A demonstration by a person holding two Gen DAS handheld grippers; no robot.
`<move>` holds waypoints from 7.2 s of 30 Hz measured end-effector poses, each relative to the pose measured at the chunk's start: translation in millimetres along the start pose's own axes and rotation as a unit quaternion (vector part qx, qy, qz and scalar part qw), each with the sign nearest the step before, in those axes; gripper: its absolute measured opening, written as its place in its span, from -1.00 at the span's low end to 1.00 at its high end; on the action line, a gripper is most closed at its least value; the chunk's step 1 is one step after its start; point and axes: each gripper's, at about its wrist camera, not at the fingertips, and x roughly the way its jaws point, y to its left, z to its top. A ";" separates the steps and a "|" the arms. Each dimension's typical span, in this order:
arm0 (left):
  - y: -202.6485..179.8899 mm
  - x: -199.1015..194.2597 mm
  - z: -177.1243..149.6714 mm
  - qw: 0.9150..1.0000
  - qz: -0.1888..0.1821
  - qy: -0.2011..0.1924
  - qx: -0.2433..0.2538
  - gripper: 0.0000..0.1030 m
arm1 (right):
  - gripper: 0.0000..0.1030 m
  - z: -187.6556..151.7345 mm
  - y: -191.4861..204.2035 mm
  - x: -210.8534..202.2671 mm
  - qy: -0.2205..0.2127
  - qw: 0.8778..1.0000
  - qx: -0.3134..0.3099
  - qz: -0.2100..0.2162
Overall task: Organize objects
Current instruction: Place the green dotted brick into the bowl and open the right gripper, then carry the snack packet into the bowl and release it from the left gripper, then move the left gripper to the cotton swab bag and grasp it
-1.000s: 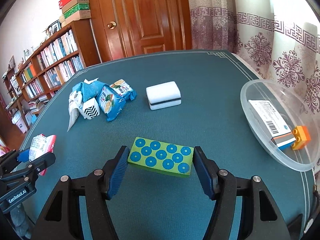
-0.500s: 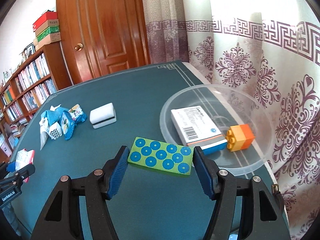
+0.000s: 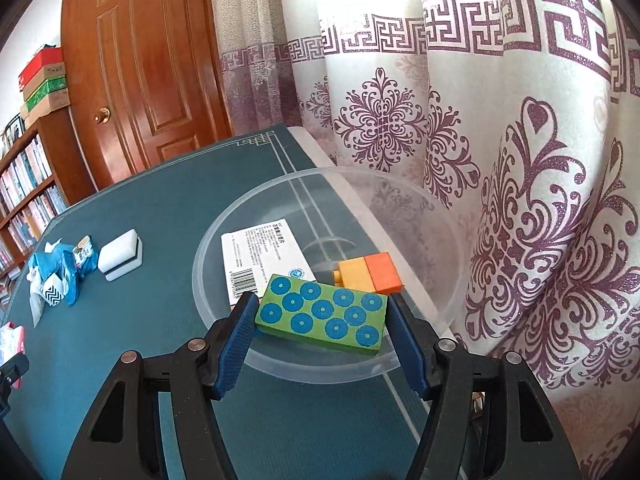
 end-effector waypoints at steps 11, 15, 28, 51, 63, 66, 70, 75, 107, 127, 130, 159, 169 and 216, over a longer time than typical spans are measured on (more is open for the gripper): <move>-11.7 3.8 3.9 1.000 -0.003 0.003 0.012 0.04 | 0.28 -0.7 -6.5 8.2 0.006 1.000 0.003 0.000; -15.5 4.7 5.0 1.000 -0.005 0.004 0.016 0.04 | 0.29 -0.1 -9.2 7.6 0.004 1.000 0.011 0.002; -30.5 7.9 12.2 0.999 -0.017 0.002 0.033 0.04 | 0.29 -6.4 -6.6 -9.8 -0.003 1.000 0.006 0.014; -114.2 30.8 89.9 0.989 -0.131 -0.008 0.067 0.04 | 0.29 -33.2 -3.6 -30.8 0.008 0.999 -0.013 0.044; -166.9 57.8 116.1 0.980 -0.178 0.005 0.088 0.04 | 0.29 -33.3 -18.3 -29.1 0.009 0.999 0.011 0.052; -178.7 64.5 120.0 0.979 -0.183 0.006 0.094 0.04 | 0.29 -33.0 -19.3 -28.1 0.010 0.998 0.013 0.055; -191.5 72.9 125.2 0.977 -0.188 0.006 0.099 0.05 | 0.29 -34.9 -19.5 -26.7 0.012 0.998 0.014 0.058; -200.3 80.0 134.9 0.977 -0.195 -0.004 0.090 0.36 | 0.29 -36.3 -18.6 -26.0 0.014 0.998 0.014 0.060; -123.4 64.9 103.1 0.994 -0.103 -0.014 0.032 0.99 | 0.29 -39.5 8.2 -39.2 0.011 0.997 -0.011 0.074; -7.6 52.2 80.7 0.997 -0.016 -0.020 -0.067 0.99 | 0.30 -55.1 55.3 -34.6 0.040 0.994 -0.035 0.098; 14.6 50.2 76.7 0.996 0.000 -0.019 -0.089 0.99 | 0.30 -56.2 63.4 -34.2 0.043 0.993 -0.038 0.102; 140.7 87.8 39.9 0.975 0.083 0.028 -0.205 0.99 | 0.30 -68.9 117.5 -20.3 0.075 0.988 -0.061 0.122; 146.1 87.0 35.9 0.978 0.082 0.025 -0.191 1.00 | 0.30 -71.3 122.2 -16.3 0.081 0.987 -0.063 0.123; 143.3 115.6 45.5 0.986 0.063 0.033 -0.153 -0.07 | 0.30 -54.7 183.2 10.1 0.086 0.979 -0.116 0.146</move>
